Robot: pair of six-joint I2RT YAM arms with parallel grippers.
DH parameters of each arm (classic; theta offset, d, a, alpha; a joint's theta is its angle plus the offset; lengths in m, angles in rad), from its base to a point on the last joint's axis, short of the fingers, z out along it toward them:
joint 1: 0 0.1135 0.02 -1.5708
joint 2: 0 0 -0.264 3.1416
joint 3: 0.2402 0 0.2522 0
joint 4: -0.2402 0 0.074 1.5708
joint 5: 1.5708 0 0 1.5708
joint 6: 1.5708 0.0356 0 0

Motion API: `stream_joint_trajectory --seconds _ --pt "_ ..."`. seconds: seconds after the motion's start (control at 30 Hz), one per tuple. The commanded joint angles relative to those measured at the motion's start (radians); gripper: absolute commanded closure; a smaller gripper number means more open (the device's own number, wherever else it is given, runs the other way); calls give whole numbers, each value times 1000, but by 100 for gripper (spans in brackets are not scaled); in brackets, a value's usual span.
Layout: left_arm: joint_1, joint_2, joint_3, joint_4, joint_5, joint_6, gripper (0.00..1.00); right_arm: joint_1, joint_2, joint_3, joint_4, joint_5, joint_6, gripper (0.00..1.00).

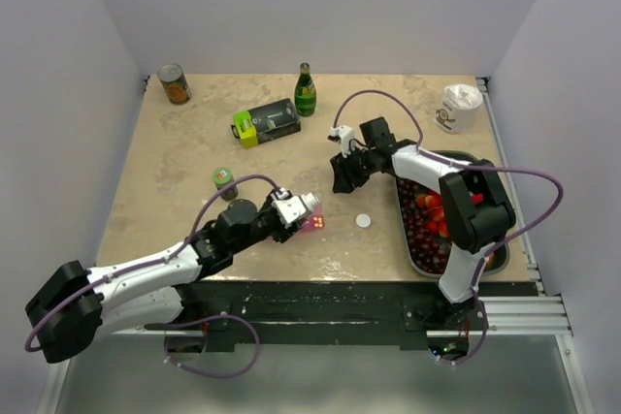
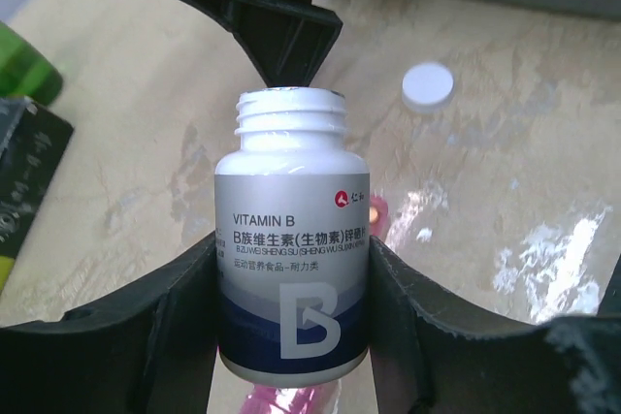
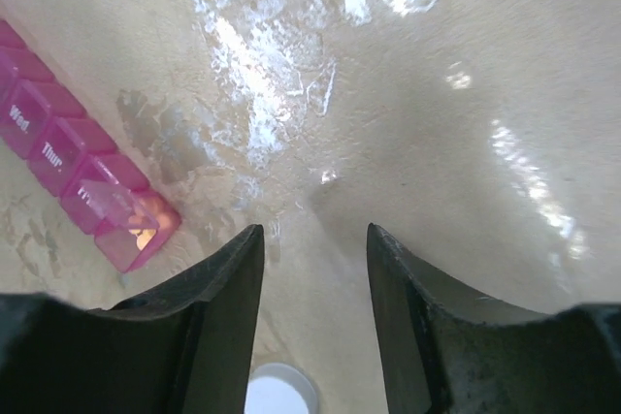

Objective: Sort the pills into containers

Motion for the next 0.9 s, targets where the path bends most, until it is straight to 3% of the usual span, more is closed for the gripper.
stream_joint_trajectory --seconds 0.0,0.2,0.33,0.47,0.5,0.57,0.6,0.67,0.77,0.87 --pt "5 -100 -86 457 80 -24 100 -38 -165 7 -5 12 -93 47" --pt "17 -129 -140 941 195 -26 100 -64 -350 32 -135 -24 -332 22" --pt "36 -103 -125 1190 289 -119 100 -67 -478 57 -246 -54 -498 1" --pt "92 -60 -85 1419 405 -292 100 -67 -523 70 -344 -166 -609 1" --pt "103 -41 -74 1518 430 -332 100 -65 -507 107 -422 -254 -764 1" --pt "143 -19 -68 1618 467 -463 100 -65 -478 129 -620 -339 -901 1" --pt "154 -26 -57 1629 478 -507 100 -65 -477 129 -678 -391 -1048 1" --pt "160 -37 -54 1636 510 -547 100 -58 -493 104 -755 -396 -1140 1" --pt "171 -98 -88 1578 551 -555 100 -36 -516 31 -700 -286 -1157 1" --pt "174 -172 -134 1415 589 -502 100 -27 -518 -52 -630 -190 -1169 1"
